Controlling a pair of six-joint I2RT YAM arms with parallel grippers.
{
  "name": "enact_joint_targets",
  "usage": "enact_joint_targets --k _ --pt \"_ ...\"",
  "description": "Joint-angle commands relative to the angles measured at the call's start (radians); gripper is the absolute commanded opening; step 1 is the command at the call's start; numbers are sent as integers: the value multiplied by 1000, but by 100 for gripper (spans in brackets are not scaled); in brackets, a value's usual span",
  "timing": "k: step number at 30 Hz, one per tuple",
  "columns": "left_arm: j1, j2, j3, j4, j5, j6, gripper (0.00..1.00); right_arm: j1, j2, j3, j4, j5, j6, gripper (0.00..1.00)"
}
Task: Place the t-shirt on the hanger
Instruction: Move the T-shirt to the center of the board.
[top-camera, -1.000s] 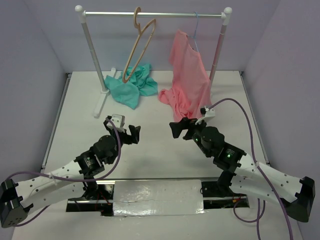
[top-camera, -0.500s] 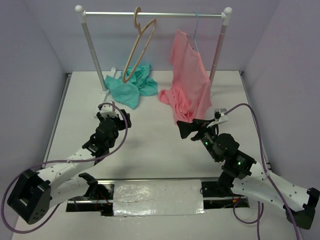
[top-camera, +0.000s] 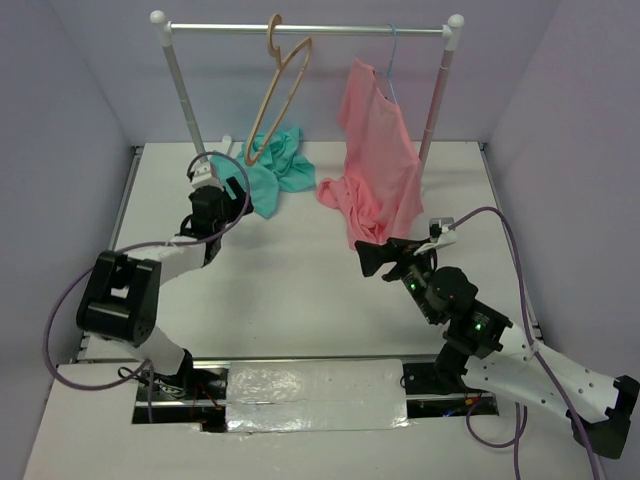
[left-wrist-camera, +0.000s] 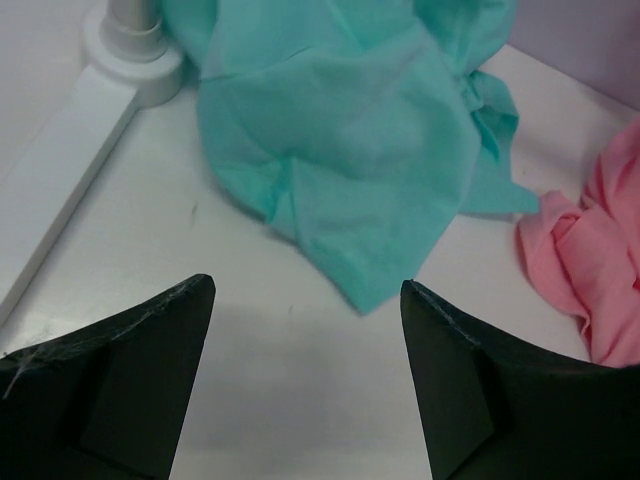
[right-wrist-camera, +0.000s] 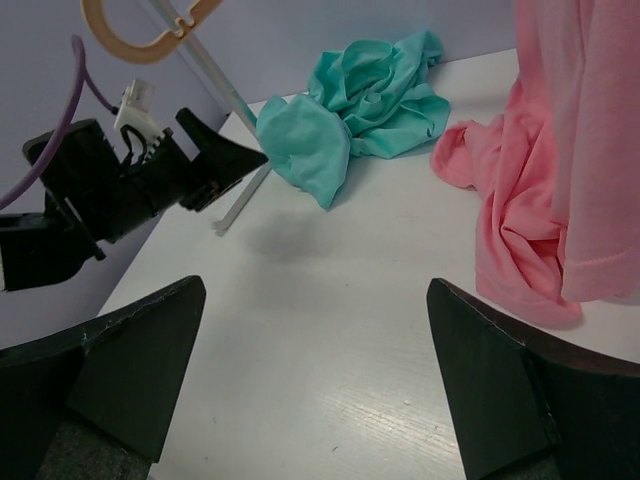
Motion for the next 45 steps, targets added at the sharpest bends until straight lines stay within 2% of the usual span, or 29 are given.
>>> enact_joint_targets --k 1,5,15,27,29,30,31,33,34,36,37,41,44,45 --pt "26 115 118 62 82 -34 87 5 -15 6 12 36 -18 99" --pt "36 207 157 149 126 -44 87 2 -27 7 5 34 -15 99" --pt "36 356 299 58 105 -28 88 4 -40 3 8 39 -15 98" --pt "36 459 335 56 120 -73 81 4 -35 3 7 56 -20 98" --pt "39 471 341 57 140 -74 63 4 -38 1 11 49 -21 98" --pt "39 476 342 56 146 -77 49 2 -38 -2 16 46 -23 98" --pt "39 474 341 53 142 -80 24 2 -38 -2 18 45 -23 99" --pt "39 464 339 42 146 -93 10 2 -32 1 16 45 -21 98" --pt "39 459 339 33 152 -96 0 2 -29 3 13 43 -21 98" --pt "39 418 294 19 169 -138 0 2 -21 7 15 37 -20 98" --pt "39 396 258 74 209 -193 0 4 -20 7 15 26 -18 98" --pt "2 238 -51 264 310 -320 0 2 0 18 21 -19 -23 98" --pt "-96 38 -205 257 303 -318 0 4 41 33 18 -50 -49 98" --pt "-163 -13 -242 231 287 -314 0 4 52 41 10 -56 -51 98"
